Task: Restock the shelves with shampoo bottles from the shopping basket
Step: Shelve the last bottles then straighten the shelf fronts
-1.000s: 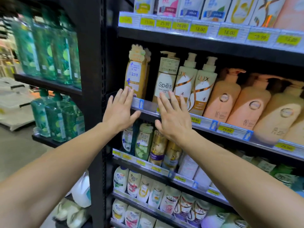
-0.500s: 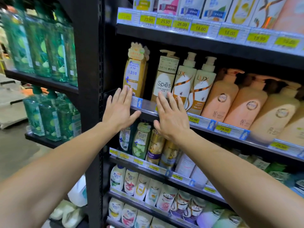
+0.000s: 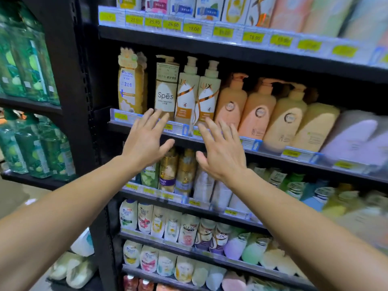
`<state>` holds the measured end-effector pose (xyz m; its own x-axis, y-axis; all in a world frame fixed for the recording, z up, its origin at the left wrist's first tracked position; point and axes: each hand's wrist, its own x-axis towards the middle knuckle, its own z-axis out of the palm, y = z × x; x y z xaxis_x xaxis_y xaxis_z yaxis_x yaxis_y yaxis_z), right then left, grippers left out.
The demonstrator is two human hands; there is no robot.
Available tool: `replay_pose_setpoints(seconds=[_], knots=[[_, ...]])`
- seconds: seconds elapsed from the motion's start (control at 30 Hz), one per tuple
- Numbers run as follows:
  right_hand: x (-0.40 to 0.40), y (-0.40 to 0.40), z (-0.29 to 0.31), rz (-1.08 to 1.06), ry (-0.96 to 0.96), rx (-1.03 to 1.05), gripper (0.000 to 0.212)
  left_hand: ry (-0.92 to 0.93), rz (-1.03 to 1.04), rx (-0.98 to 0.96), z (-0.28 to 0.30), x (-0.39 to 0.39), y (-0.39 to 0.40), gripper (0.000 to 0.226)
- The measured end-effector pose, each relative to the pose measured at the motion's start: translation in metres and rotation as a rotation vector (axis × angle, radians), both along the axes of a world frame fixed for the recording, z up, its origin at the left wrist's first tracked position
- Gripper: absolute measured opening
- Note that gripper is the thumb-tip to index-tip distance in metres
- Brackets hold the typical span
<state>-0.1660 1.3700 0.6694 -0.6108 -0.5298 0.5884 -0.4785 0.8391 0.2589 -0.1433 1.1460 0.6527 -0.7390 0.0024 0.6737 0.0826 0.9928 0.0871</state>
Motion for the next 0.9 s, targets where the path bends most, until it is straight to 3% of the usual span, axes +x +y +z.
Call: replay_pose_setpoints(seconds=[0.3, 0.57, 0.9], knots=[[0.038, 0.217, 0.019, -0.235, 0.01, -0.064, 0.074, 0.058, -0.217, -0.078, 0.032, 0.03, 0.2, 0.072], [0.08, 0.408, 0.06, -0.275, 0.103, -0.153, 0.074, 0.135, -0.287, -0.071, 0.069, 0.058, 0.395, 0.07], [0.082, 0.538, 0.13, -0.317, 0.222, -0.186, 0.072, 0.309, -0.401, -0.112, 0.162, 0.053, 0.548, 0.064]])
